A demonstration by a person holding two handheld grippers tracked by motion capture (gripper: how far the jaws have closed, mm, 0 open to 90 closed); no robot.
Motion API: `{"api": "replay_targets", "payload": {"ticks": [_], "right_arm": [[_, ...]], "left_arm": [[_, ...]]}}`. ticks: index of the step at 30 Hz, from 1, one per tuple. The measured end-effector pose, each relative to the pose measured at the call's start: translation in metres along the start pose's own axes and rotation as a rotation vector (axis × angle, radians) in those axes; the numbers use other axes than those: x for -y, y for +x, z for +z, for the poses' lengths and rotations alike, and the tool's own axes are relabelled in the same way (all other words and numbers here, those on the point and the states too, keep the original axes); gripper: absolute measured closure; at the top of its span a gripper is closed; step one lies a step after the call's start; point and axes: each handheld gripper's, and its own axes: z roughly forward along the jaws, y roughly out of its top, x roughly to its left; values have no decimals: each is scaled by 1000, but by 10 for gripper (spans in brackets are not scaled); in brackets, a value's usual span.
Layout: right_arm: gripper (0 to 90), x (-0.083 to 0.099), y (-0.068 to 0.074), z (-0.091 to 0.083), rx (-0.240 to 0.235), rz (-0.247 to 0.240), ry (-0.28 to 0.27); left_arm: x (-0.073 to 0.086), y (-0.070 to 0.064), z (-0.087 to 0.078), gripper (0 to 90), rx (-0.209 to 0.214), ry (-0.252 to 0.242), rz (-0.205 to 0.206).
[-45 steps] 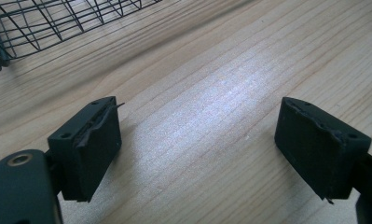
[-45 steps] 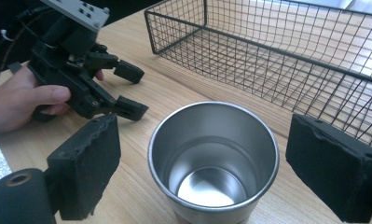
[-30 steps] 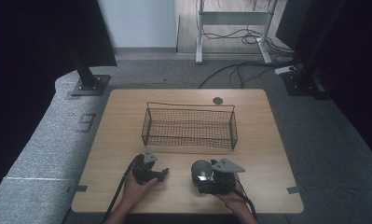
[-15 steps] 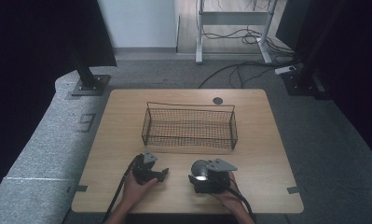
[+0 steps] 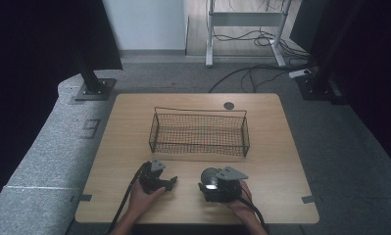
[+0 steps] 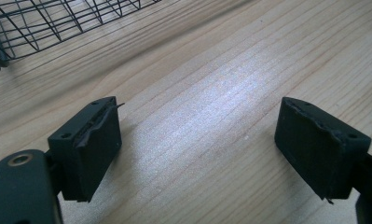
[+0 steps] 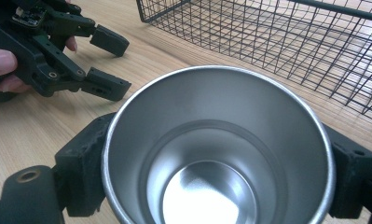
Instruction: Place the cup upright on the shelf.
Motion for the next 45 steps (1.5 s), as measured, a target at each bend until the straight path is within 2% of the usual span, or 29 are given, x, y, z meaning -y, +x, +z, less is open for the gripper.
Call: {"api": "replay_targets", "payload": {"ticks": [12,19,30,38,45], "right_arm": [[139,-3,-7,-4,-11,39,-18],[140,-9,-8,-11,-13,27,-32],[139,-22,-7,-26,-12,34,-78],[140,-34,-10,-33,-33,48,-113],[140,-44,-16,-41,-23,32,-142]], "left_arm": [[0,0,0,143,8,2,8],[-1,0,1,142,10,2,10],[-1,0,1,141,12,2,15],[-1,0,1,142,13,2,15],[-1,0,1,142,13,2,14]]}}
